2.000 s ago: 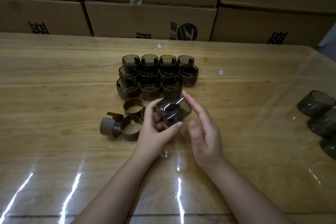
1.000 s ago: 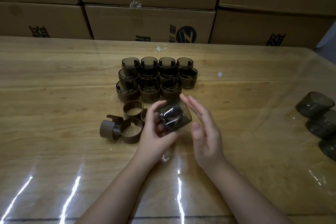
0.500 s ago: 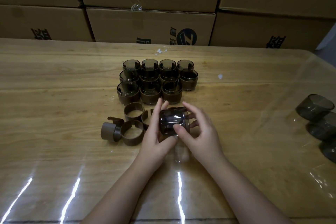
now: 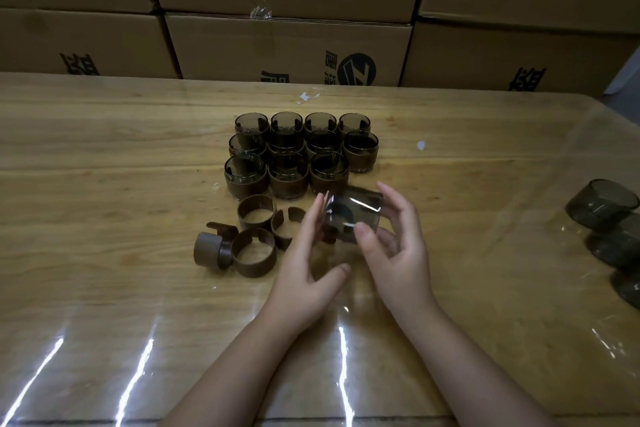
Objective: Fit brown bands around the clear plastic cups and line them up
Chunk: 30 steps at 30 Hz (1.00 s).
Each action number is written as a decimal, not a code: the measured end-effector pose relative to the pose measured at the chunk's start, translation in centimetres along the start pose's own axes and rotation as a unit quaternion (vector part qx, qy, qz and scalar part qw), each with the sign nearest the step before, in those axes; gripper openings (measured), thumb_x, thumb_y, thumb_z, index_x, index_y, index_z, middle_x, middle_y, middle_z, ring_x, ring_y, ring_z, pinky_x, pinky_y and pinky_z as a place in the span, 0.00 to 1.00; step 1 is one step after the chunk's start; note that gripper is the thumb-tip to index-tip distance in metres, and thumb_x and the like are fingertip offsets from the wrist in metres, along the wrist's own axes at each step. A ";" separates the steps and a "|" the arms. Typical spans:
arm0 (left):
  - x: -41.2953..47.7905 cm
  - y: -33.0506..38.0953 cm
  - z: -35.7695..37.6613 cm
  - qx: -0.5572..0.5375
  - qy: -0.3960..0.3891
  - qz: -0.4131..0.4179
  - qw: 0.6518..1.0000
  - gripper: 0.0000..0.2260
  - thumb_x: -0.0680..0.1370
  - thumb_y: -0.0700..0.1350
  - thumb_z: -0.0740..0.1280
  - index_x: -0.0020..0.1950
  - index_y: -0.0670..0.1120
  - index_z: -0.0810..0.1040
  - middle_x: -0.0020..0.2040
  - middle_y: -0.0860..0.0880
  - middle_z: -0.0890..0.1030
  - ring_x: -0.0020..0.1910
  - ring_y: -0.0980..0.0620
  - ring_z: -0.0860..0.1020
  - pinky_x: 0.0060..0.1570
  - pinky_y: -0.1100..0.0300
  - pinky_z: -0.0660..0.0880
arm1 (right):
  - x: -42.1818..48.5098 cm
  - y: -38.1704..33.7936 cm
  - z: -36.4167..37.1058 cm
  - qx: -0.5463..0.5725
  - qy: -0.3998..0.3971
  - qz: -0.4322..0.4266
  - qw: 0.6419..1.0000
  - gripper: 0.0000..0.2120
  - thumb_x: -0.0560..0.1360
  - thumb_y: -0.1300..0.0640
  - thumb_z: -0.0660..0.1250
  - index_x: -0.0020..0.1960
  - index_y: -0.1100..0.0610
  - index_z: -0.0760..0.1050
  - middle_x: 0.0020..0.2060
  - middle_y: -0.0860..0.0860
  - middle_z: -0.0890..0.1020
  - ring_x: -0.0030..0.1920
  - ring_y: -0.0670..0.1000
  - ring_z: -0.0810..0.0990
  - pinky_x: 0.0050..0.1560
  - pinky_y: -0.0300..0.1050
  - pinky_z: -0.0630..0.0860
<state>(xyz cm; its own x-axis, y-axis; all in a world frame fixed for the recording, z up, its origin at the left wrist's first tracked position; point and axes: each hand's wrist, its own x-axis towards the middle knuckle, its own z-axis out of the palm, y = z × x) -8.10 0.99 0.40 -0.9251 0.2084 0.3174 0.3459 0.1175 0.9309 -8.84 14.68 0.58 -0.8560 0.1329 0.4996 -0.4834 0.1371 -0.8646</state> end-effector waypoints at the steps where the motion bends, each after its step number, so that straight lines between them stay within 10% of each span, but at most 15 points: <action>1: 0.0 0.0 -0.1 -0.003 0.007 0.001 1.000 0.38 0.70 0.37 0.67 0.76 0.48 0.54 0.74 0.53 0.65 0.72 0.55 0.66 0.70 0.48 0.66 | -0.2 0.0 0.0 -0.025 -0.024 -0.021 0.999 0.23 0.72 0.49 0.67 0.65 0.37 0.68 0.62 0.45 0.72 0.62 0.42 0.75 0.52 0.35 0.76; 7: -0.2 0.2 -0.4 -0.025 0.016 0.028 0.999 0.38 0.69 0.43 0.66 0.76 0.51 0.53 0.77 0.50 0.60 0.75 0.54 0.61 0.71 0.53 0.64 | -0.3 0.6 0.1 -0.177 -0.023 -0.073 0.981 0.24 0.71 0.46 0.67 0.67 0.48 0.69 0.59 0.45 0.71 0.61 0.42 0.72 0.57 0.31 0.72; 15: -0.4 0.0 0.3 -0.011 -0.021 0.054 0.998 0.38 0.69 0.43 0.66 0.76 0.50 0.52 0.76 0.52 0.63 0.75 0.52 0.62 0.73 0.50 0.61 | 0.5 0.8 -0.2 -0.002 0.099 0.014 0.995 0.21 0.70 0.48 0.70 0.61 0.40 0.68 0.63 0.54 0.72 0.64 0.49 0.74 0.60 0.45 0.76; 19: -0.1 -0.5 0.0 -0.027 -0.009 0.046 0.999 0.37 0.69 0.44 0.67 0.75 0.52 0.54 0.73 0.63 0.65 0.74 0.54 0.63 0.71 0.56 0.63 | 0.0 0.3 0.1 0.018 0.041 -0.002 0.999 0.22 0.70 0.48 0.70 0.60 0.31 0.68 0.63 0.54 0.73 0.64 0.49 0.75 0.58 0.41 0.76; 24: 0.1 -0.6 -0.5 -0.055 0.029 0.049 0.997 0.35 0.70 0.47 0.67 0.75 0.50 0.58 0.73 0.50 0.67 0.73 0.50 0.66 0.69 0.46 0.67 | -0.6 0.3 0.3 -0.055 -0.073 -0.012 0.996 0.17 0.74 0.45 0.65 0.62 0.40 0.69 0.58 0.49 0.76 0.57 0.43 0.78 0.49 0.34 0.77; 30: -0.1 -0.1 0.4 0.076 0.074 0.117 0.987 0.24 0.74 0.52 0.64 0.69 0.56 0.64 0.62 0.49 0.73 0.63 0.55 0.73 0.62 0.63 0.69 | -1.0 0.0 1.2 0.024 -0.085 0.074 0.993 0.13 0.77 0.41 0.53 0.54 0.44 0.72 0.47 0.37 0.81 0.47 0.39 0.81 0.44 0.31 0.75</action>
<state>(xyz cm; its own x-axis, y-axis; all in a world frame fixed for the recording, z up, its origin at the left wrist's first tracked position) -7.97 1.33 0.17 -0.8256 0.1048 0.5544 0.5625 0.2303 0.7941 -8.14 13.37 0.03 -0.9353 -0.0204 0.3533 -0.3537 0.0807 -0.9319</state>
